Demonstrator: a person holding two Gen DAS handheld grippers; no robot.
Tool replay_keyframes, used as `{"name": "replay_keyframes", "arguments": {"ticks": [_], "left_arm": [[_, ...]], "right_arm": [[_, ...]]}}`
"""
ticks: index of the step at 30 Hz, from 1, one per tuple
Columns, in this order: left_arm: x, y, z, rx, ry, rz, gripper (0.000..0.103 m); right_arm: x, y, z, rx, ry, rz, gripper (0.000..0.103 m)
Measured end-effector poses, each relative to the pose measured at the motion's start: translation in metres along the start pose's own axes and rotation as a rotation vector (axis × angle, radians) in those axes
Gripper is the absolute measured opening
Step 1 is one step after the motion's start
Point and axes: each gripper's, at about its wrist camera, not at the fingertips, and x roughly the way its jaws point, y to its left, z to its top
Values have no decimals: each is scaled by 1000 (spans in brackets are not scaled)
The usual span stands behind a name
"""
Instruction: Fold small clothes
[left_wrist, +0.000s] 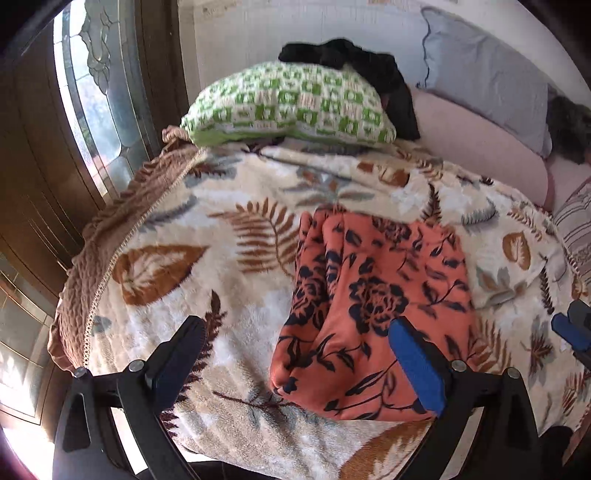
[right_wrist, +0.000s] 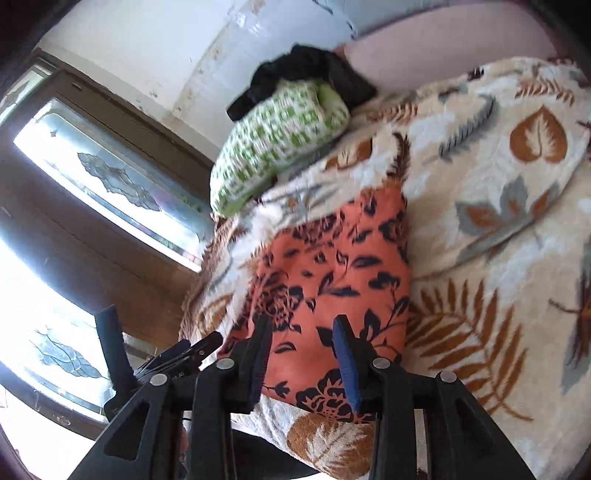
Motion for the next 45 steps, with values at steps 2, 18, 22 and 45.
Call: {"name": "replay_keyframes", "arguments": {"ticks": [2,18,22,45], "left_arm": [[-38,-4,11,-12,-103,-2,100],[-191,-43,1,110,-421,-45,103],[-195,-43,-4,140,-447,-36,103],[-173,-35,3,148,-449,44,103]], "right_arm": [[-37,8,6,-12,-108,-9,78],[-168,58,-24,-200,-378,-64,81],[-161,66,-32,-235,-378,-80,81],[-101,85,-37,-273,-281,-108,81]]}}
